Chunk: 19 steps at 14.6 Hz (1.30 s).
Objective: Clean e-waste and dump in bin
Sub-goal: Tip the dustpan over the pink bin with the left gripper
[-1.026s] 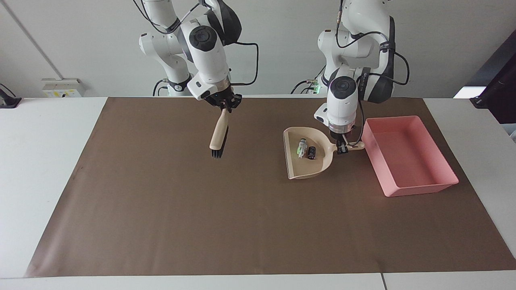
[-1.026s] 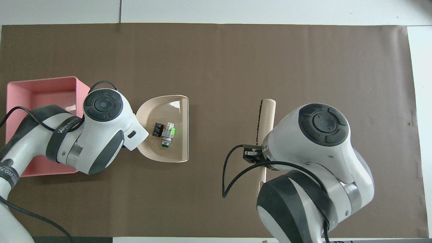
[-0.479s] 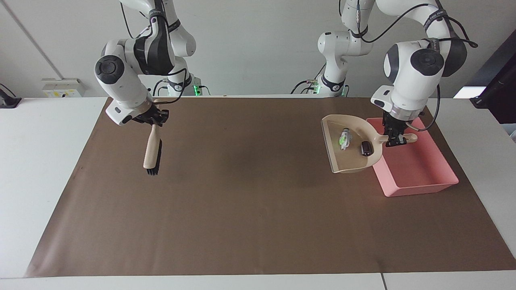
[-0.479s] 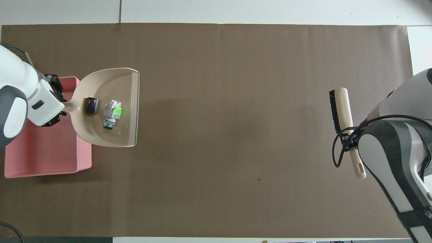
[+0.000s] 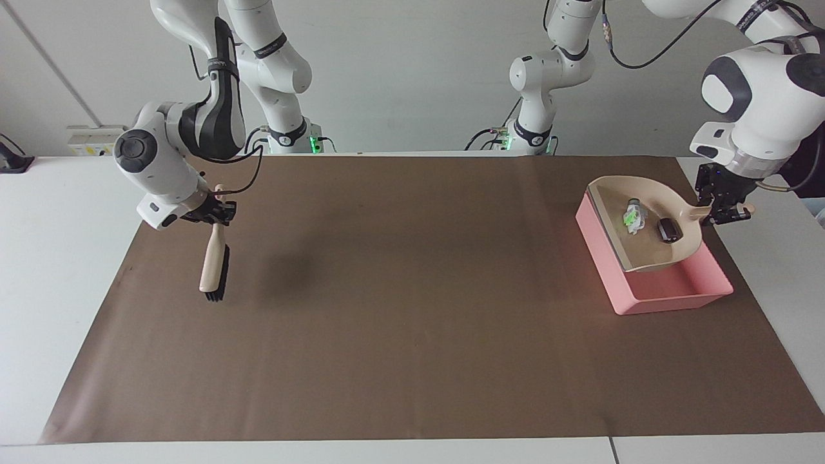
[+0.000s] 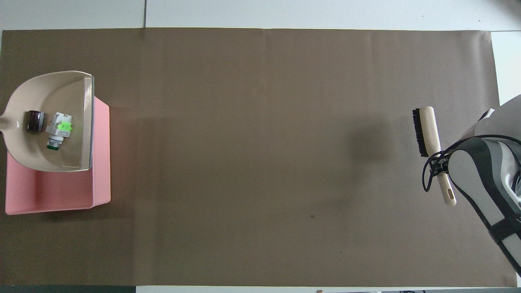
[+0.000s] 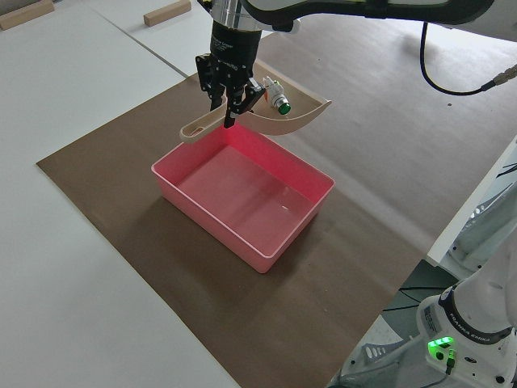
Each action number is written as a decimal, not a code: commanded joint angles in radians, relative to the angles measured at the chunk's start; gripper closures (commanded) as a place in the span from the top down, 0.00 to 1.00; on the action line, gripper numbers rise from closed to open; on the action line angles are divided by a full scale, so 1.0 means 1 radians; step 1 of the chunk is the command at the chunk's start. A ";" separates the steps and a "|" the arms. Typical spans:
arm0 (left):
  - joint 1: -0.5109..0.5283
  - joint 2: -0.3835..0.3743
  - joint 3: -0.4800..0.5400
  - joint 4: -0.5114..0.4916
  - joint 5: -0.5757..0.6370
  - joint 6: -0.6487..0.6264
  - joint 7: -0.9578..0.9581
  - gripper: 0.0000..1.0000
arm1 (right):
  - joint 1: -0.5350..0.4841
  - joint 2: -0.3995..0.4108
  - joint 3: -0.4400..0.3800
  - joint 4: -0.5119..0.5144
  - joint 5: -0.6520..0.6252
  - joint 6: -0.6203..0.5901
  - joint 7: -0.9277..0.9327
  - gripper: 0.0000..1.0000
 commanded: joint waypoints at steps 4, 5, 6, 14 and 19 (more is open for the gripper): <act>0.028 0.024 -0.005 0.011 0.363 0.066 -0.028 0.00 | -0.059 -0.001 0.019 -0.081 -0.016 0.111 -0.043 0.05; 0.017 0.021 -0.005 -0.012 0.433 0.075 -0.060 0.00 | -0.059 -0.004 0.019 -0.095 -0.016 0.131 -0.053 0.06; 0.009 0.015 -0.005 -0.047 0.524 0.081 -0.124 0.00 | -0.065 -0.006 0.019 -0.103 -0.016 0.137 -0.072 0.08; -0.133 -0.042 -0.006 -0.269 0.946 -0.018 -0.458 0.00 | -0.068 -0.004 0.021 -0.011 -0.011 0.126 -0.075 1.00; -0.225 -0.037 -0.006 -0.256 1.098 -0.210 -0.462 0.00 | -0.024 -0.088 0.033 0.112 -0.013 0.122 -0.035 1.00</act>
